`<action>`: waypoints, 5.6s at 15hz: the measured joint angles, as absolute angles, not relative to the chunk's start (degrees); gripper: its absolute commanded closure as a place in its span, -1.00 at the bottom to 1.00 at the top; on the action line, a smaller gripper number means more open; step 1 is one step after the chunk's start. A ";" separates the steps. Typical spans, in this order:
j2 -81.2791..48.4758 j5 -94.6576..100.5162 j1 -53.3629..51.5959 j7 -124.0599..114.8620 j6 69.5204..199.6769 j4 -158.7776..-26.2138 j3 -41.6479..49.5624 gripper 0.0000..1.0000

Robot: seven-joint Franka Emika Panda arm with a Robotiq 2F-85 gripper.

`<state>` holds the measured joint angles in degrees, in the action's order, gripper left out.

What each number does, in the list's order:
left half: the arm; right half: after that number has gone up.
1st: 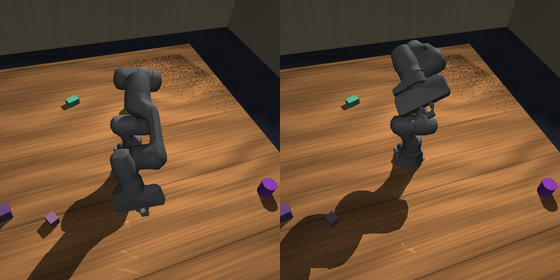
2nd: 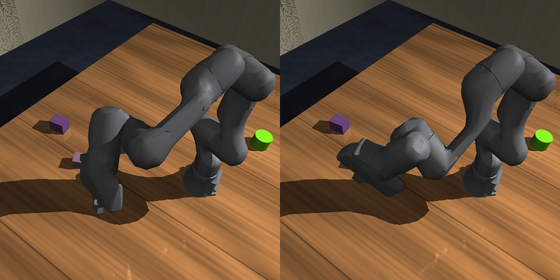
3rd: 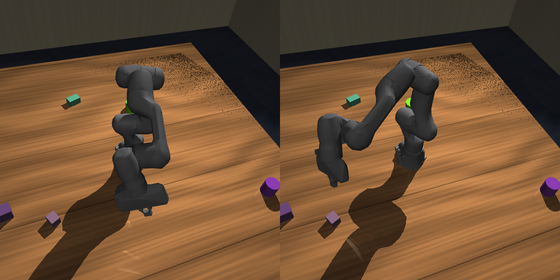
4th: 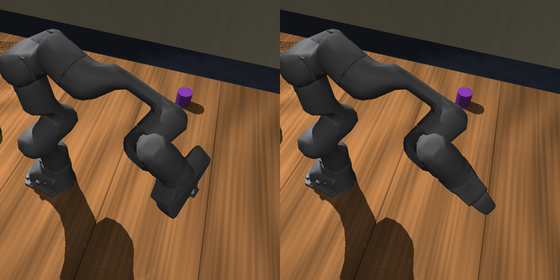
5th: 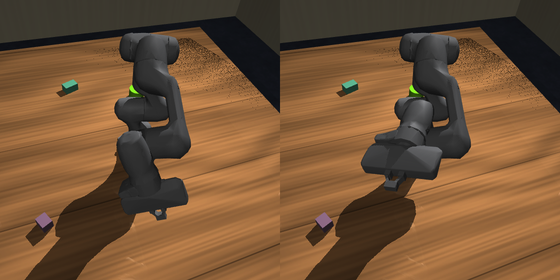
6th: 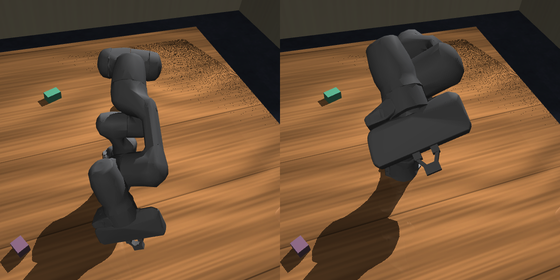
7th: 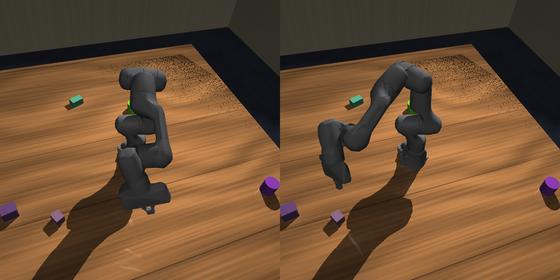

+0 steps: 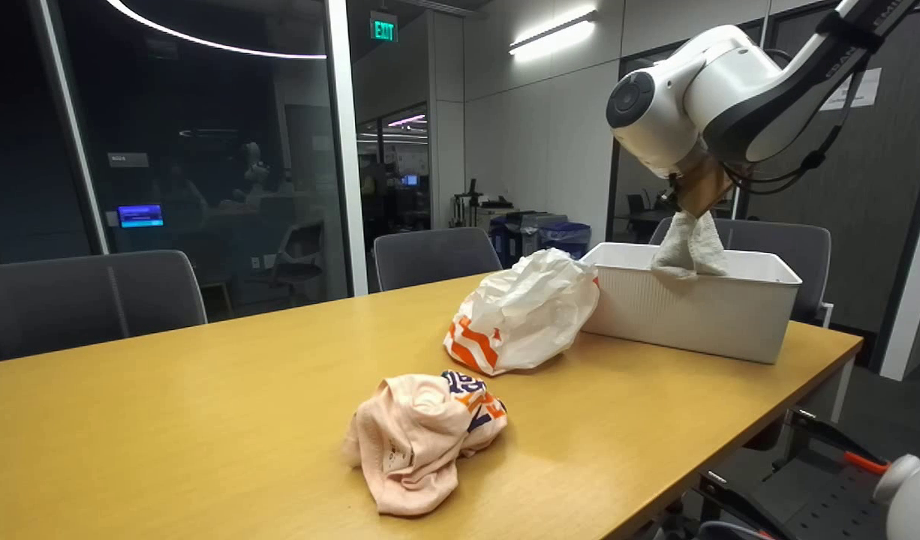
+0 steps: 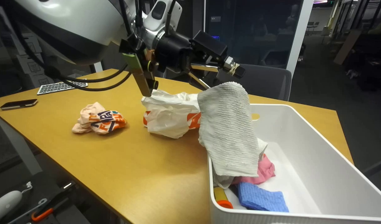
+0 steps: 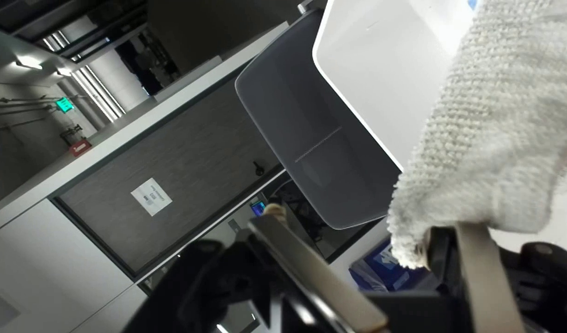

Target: Pick up the cloth in the bag and put it the box and pick up the cloth on the table and put it in the bag

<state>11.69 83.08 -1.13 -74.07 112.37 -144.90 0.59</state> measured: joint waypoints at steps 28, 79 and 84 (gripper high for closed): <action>17.44 22.55 -16.91 -46.30 142.20 -141.42 -16.56 -1.00; -27.20 24.20 -28.86 -20.89 178.05 -131.80 -8.81 0.99; -26.29 24.32 -30.73 -22.31 179.57 -131.33 -4.96 0.91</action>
